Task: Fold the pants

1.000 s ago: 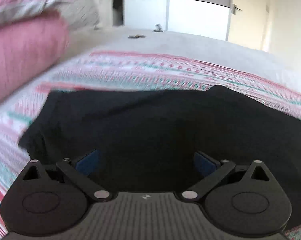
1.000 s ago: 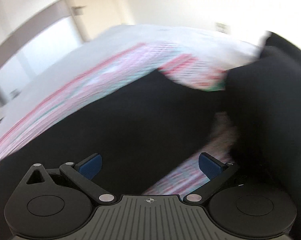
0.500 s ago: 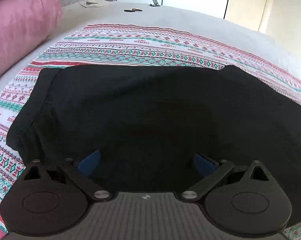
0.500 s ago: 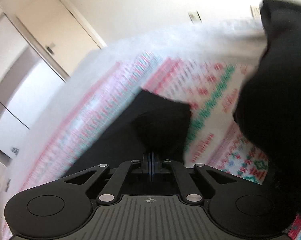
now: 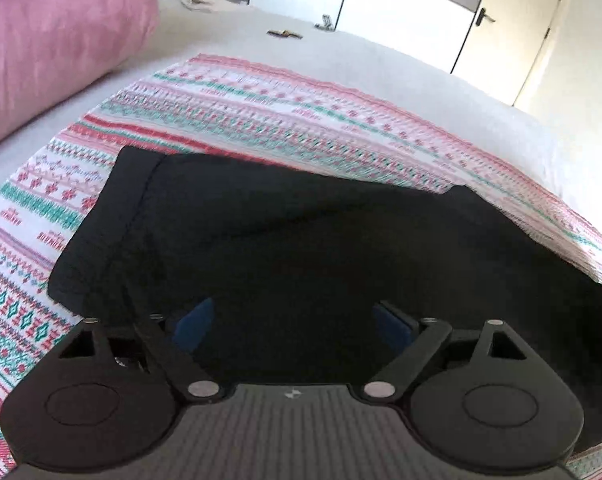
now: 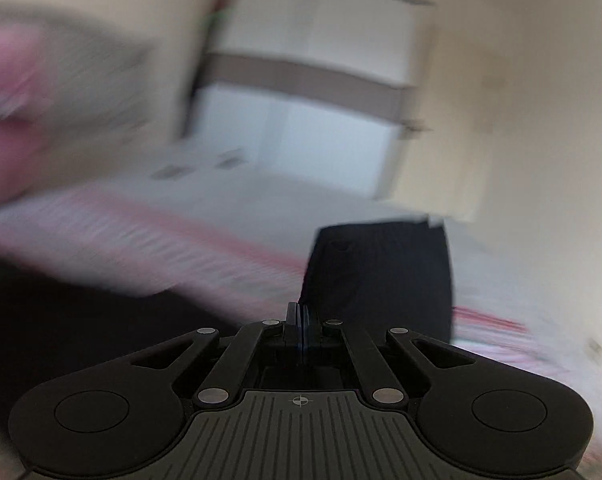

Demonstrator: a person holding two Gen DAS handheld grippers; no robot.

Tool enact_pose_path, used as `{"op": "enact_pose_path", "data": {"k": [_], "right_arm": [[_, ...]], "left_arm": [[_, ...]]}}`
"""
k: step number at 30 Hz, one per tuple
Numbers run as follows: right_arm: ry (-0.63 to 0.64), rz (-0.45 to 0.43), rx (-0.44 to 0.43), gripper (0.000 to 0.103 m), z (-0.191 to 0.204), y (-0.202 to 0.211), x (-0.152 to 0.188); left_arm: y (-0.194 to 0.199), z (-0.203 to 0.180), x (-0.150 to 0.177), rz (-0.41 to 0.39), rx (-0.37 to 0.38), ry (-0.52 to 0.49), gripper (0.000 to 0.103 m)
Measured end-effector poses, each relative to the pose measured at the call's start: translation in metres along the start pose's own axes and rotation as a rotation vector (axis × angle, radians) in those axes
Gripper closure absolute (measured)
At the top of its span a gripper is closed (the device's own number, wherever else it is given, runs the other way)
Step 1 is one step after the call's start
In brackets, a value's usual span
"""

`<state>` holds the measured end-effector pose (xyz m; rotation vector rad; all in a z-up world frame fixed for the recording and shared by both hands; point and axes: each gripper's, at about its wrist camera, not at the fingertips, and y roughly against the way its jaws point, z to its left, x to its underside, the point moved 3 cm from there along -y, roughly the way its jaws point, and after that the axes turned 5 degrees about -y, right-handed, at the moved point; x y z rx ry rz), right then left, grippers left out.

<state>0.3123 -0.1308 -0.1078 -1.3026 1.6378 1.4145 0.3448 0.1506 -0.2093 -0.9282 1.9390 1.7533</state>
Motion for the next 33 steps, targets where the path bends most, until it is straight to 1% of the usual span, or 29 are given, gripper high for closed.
{"op": "enact_pose_path", "data": {"k": [2, 3, 5, 6, 7, 8, 9, 11, 12, 13, 14, 15, 16, 18, 20, 22, 26, 27, 33], "right_arm": [[0.087, 0.079, -0.068, 0.101, 0.056, -0.016, 0.024], [0.131, 0.133, -0.099, 0.101, 0.079, -0.026, 0.041], [0.175, 0.222, -0.137, 0.101, 0.105, -0.040, 0.071], [0.183, 0.258, -0.143, 0.100, 0.114, -0.044, 0.085], [0.182, 0.271, -0.135, 0.098, 0.117, -0.046, 0.091], [0.176, 0.262, -0.132, 0.098, 0.118, -0.045, 0.097], [0.161, 0.250, -0.138, 0.098, 0.116, -0.043, 0.098], [0.113, 0.264, -0.149, 0.093, 0.107, -0.044, 0.092], [0.086, 0.271, -0.152, 0.083, 0.103, -0.046, 0.089], [0.076, 0.270, -0.145, 0.070, 0.106, -0.047, 0.090], [0.072, 0.261, -0.140, 0.063, 0.101, -0.045, 0.091], [0.070, 0.248, -0.138, 0.049, 0.100, -0.046, 0.089], [0.066, 0.240, -0.141, 0.043, 0.101, -0.048, 0.089], [0.052, 0.229, -0.178, 0.043, 0.103, -0.063, 0.082], [0.070, 0.221, -0.208, 0.051, 0.115, -0.075, 0.081], [0.105, 0.209, -0.224, 0.087, 0.123, -0.079, 0.081], [0.103, 0.215, -0.213, 0.093, 0.119, -0.070, 0.084], [0.092, 0.213, -0.219, 0.099, 0.117, -0.069, 0.083], [0.006, 0.154, -0.270, 0.100, 0.106, -0.044, 0.070]], "left_arm": [[-0.004, 0.007, 0.002, 0.021, 0.002, 0.016, 0.018], [-0.006, 0.011, 0.004, 0.034, -0.002, 0.023, 0.018], [-0.009, 0.018, 0.007, 0.063, -0.002, 0.031, 0.018], [-0.010, 0.020, 0.009, 0.073, 0.001, 0.036, 0.018], [-0.011, 0.021, 0.009, 0.075, 0.006, 0.042, 0.018], [-0.011, 0.020, 0.008, 0.073, 0.009, 0.042, 0.018], [-0.008, 0.019, 0.008, 0.071, 0.009, 0.041, 0.018], [-0.005, 0.017, 0.009, 0.070, 0.015, 0.048, 0.018], [-0.004, 0.017, 0.009, 0.071, 0.024, 0.059, 0.018], [-0.002, 0.016, 0.008, 0.072, 0.036, 0.070, 0.018], [-0.002, 0.016, 0.007, 0.066, 0.048, 0.074, 0.018], [-0.002, 0.017, 0.005, 0.059, 0.052, 0.068, 0.018], [-0.001, 0.015, 0.005, 0.051, 0.046, 0.052, 0.018], [-0.001, 0.014, 0.006, 0.046, 0.029, 0.025, 0.018], [-0.003, 0.016, 0.007, 0.054, 0.035, 0.032, 0.018], [-0.006, 0.021, 0.006, 0.064, 0.043, 0.056, 0.018], [-0.004, 0.024, 0.006, 0.058, 0.043, 0.061, 0.018], [-0.003, 0.023, 0.005, 0.056, 0.049, 0.064, 0.018], [0.002, 0.023, 0.003, 0.043, 0.087, 0.080, 0.018]]}}
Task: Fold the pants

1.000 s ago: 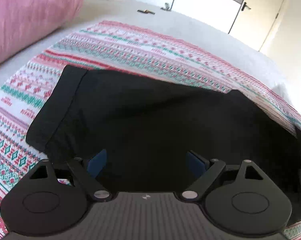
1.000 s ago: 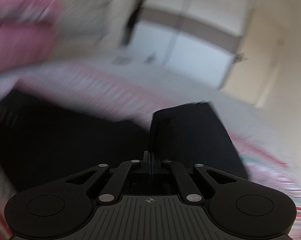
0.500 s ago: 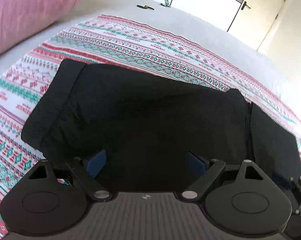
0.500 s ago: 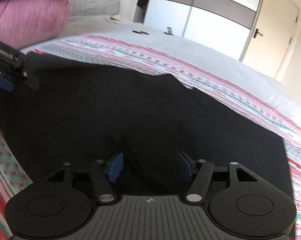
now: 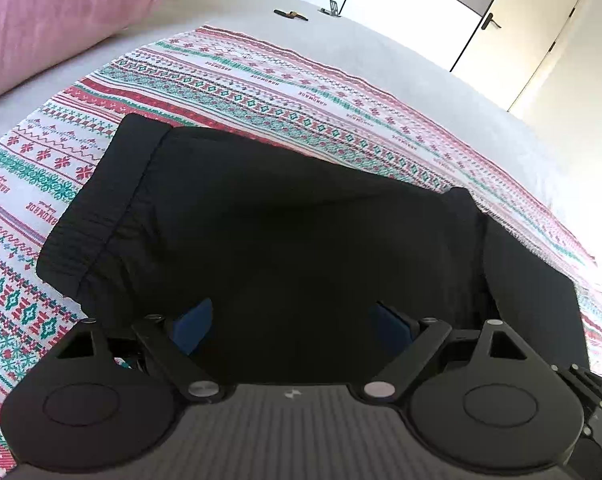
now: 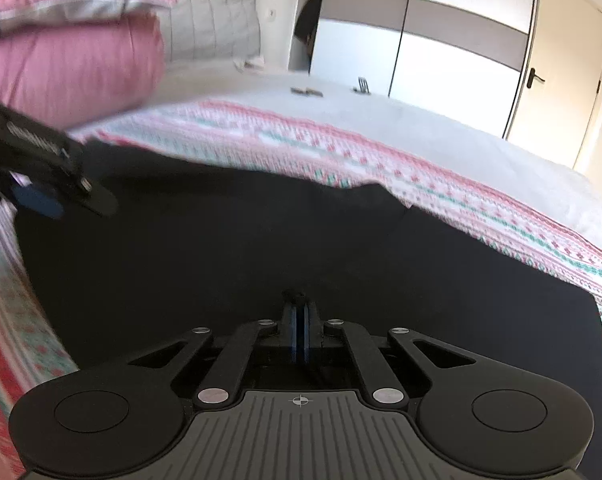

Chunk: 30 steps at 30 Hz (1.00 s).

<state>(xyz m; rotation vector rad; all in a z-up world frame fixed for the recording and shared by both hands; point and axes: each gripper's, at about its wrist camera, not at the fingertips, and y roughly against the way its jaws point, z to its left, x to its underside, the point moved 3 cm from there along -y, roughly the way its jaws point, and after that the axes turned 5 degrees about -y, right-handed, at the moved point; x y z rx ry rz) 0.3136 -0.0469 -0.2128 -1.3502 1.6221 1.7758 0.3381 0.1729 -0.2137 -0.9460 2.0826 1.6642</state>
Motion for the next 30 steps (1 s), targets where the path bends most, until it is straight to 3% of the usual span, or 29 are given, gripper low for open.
{"op": "enact_pose_path", "data": {"k": [4, 8, 17, 20, 23, 29, 30], "right_arm": [[0.018, -0.030, -0.040, 0.100, 0.014, 0.020, -0.004], [0.033, -0.020, -0.078, 0.100, 0.029, 0.024, 0.004], [0.075, -0.099, -0.206, 0.100, 0.067, 0.051, 0.003], [0.086, -0.128, -0.235, 0.100, 0.076, 0.059, 0.001], [0.079, -0.138, -0.242, 0.100, 0.078, 0.061, -0.003], [0.078, -0.116, -0.223, 0.100, 0.073, 0.056, 0.002], [0.071, -0.112, -0.225, 0.100, 0.072, 0.055, 0.002]], "left_arm": [[-0.001, 0.001, 0.000, 0.013, 0.036, 0.032, 0.018], [-0.002, -0.003, 0.001, 0.029, 0.121, 0.065, 0.018], [-0.021, -0.051, 0.001, 0.088, 0.308, -0.004, 0.018], [-0.035, -0.056, 0.000, 0.110, 0.321, 0.016, 0.025], [-0.043, -0.059, -0.001, 0.114, 0.326, 0.012, 0.038], [-0.045, -0.065, 0.000, 0.103, 0.303, -0.040, 0.071], [-0.045, -0.066, 0.001, 0.103, 0.297, -0.051, 0.081]]}}
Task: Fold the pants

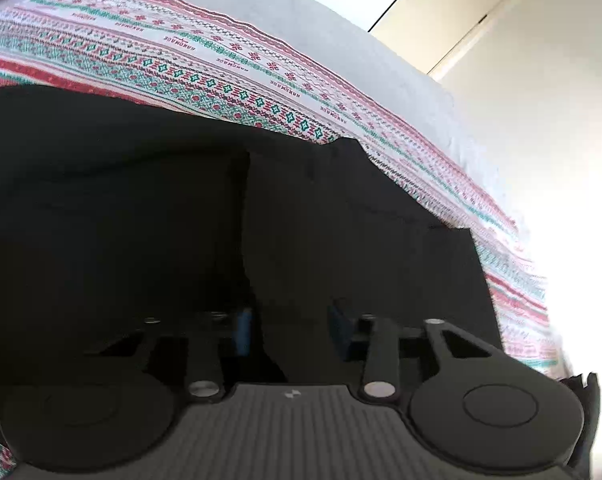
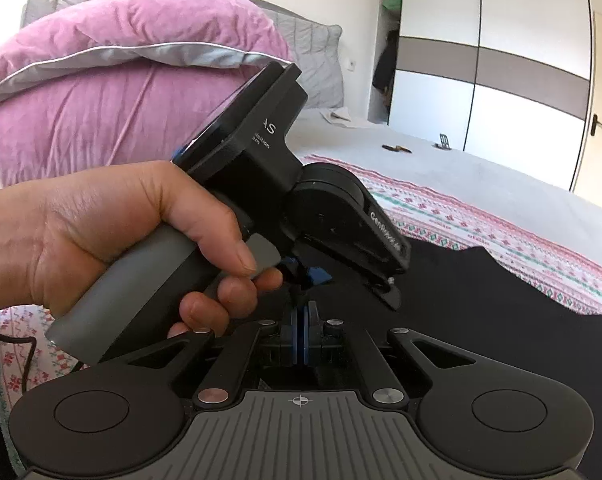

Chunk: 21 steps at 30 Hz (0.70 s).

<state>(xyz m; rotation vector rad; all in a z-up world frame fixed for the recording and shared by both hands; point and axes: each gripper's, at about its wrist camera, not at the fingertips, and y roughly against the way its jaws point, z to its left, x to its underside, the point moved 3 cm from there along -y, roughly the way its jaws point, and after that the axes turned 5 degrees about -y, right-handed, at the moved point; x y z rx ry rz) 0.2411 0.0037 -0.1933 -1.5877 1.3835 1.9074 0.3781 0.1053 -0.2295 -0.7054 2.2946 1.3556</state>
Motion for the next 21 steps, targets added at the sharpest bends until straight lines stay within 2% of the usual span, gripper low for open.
{"op": "enact_pose_path", "data": {"k": [1, 2, 3, 6, 12, 15, 17, 21], "right_arm": [[-0.003, 0.000, -0.001, 0.100, 0.000, 0.001, 0.001], [-0.005, -0.002, -0.001, 0.101, 0.000, 0.003, 0.003], [-0.010, -0.006, 0.000, 0.101, 0.000, 0.003, 0.002], [-0.023, -0.018, 0.000, 0.100, -0.001, 0.003, -0.002], [-0.019, -0.030, -0.011, 0.100, 0.006, 0.003, -0.003], [-0.023, 0.002, -0.022, 0.095, 0.008, -0.003, -0.002], [-0.026, 0.029, -0.015, 0.087, 0.007, -0.006, 0.001], [-0.065, 0.070, -0.005, 0.064, -0.005, -0.010, 0.004]], "left_arm": [[-0.001, -0.001, 0.001, 0.003, -0.005, -0.009, 0.094], [-0.003, -0.001, 0.002, 0.003, -0.013, -0.015, 0.101], [-0.002, -0.001, 0.002, -0.001, -0.011, -0.024, 0.103], [0.003, -0.004, -0.001, -0.036, 0.000, -0.057, 0.103], [0.025, -0.019, -0.009, -0.121, 0.001, -0.186, 0.103], [0.030, -0.016, -0.012, -0.142, -0.049, -0.223, 0.103], [0.032, -0.012, -0.013, -0.145, -0.077, -0.232, 0.103], [0.035, -0.002, -0.014, -0.155, -0.154, -0.270, 0.103]]}}
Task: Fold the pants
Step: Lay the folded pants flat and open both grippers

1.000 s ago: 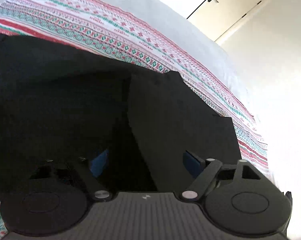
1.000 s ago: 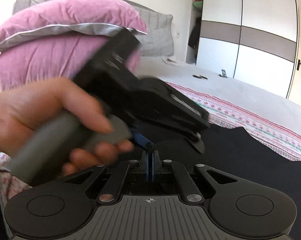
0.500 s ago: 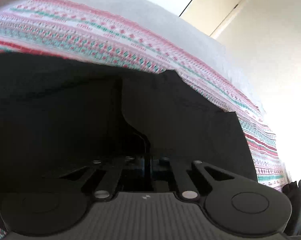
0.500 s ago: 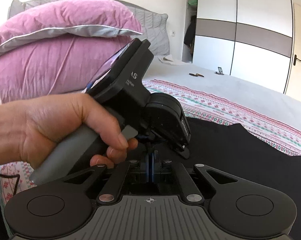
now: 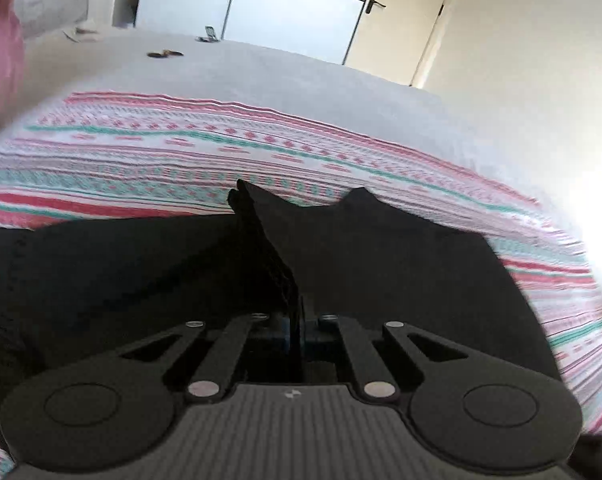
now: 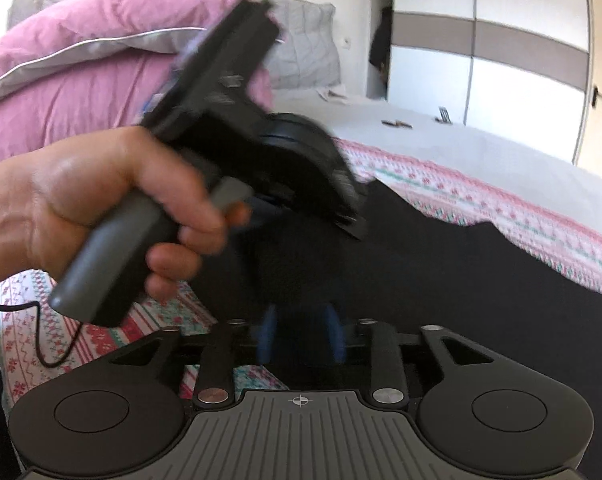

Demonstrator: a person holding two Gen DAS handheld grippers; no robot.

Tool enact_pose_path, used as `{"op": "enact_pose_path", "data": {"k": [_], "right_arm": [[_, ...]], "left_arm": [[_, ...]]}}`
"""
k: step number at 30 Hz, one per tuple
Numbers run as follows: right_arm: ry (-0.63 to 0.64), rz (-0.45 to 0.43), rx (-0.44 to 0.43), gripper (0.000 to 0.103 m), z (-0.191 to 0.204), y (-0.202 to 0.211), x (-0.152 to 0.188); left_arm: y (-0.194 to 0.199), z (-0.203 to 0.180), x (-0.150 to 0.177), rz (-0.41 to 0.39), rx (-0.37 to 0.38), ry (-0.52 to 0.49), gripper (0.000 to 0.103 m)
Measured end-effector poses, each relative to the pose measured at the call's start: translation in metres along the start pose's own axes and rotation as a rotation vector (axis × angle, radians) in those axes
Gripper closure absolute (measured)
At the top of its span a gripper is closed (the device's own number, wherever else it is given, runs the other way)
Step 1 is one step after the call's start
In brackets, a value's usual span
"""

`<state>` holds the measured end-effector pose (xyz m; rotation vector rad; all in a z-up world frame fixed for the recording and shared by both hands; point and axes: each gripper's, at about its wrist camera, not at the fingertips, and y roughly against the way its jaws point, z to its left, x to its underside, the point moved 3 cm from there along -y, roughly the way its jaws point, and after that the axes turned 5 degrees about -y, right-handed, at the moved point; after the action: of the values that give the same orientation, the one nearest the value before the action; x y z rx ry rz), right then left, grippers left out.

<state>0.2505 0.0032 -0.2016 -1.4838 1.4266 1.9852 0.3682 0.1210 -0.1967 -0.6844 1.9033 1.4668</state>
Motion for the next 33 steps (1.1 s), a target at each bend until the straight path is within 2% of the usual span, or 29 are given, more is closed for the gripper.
{"op": "enact_pose_path", "data": {"k": [1, 12, 20, 26, 29, 31, 33], "right_arm": [[-0.017, 0.005, 0.000, 0.061, -0.004, 0.000, 0.000], [-0.117, 0.055, 0.050, 0.061, -0.036, -0.001, -0.002], [-0.186, 0.095, 0.068, 0.061, -0.054, -0.006, -0.001], [-0.254, 0.129, 0.086, 0.061, -0.067, -0.009, 0.002], [-0.282, 0.148, 0.088, 0.061, -0.073, -0.011, 0.003], [-0.299, 0.143, 0.100, 0.061, -0.079, -0.008, 0.002], [-0.328, 0.127, 0.107, 0.061, -0.085, -0.003, -0.002]], "left_arm": [[0.000, 0.006, 0.001, 0.003, -0.019, -0.002, 0.103], [0.013, 0.077, 0.006, 0.006, -0.165, 0.047, 0.103], [0.022, 0.105, 0.008, -0.001, -0.247, 0.077, 0.103], [0.025, 0.112, 0.011, 0.002, -0.272, 0.083, 0.103], [0.028, 0.113, 0.008, 0.005, -0.289, 0.093, 0.096], [0.043, 0.112, 0.001, -0.031, -0.335, 0.106, 0.081], [0.059, 0.105, -0.006, -0.075, -0.374, 0.090, 0.079]]}}
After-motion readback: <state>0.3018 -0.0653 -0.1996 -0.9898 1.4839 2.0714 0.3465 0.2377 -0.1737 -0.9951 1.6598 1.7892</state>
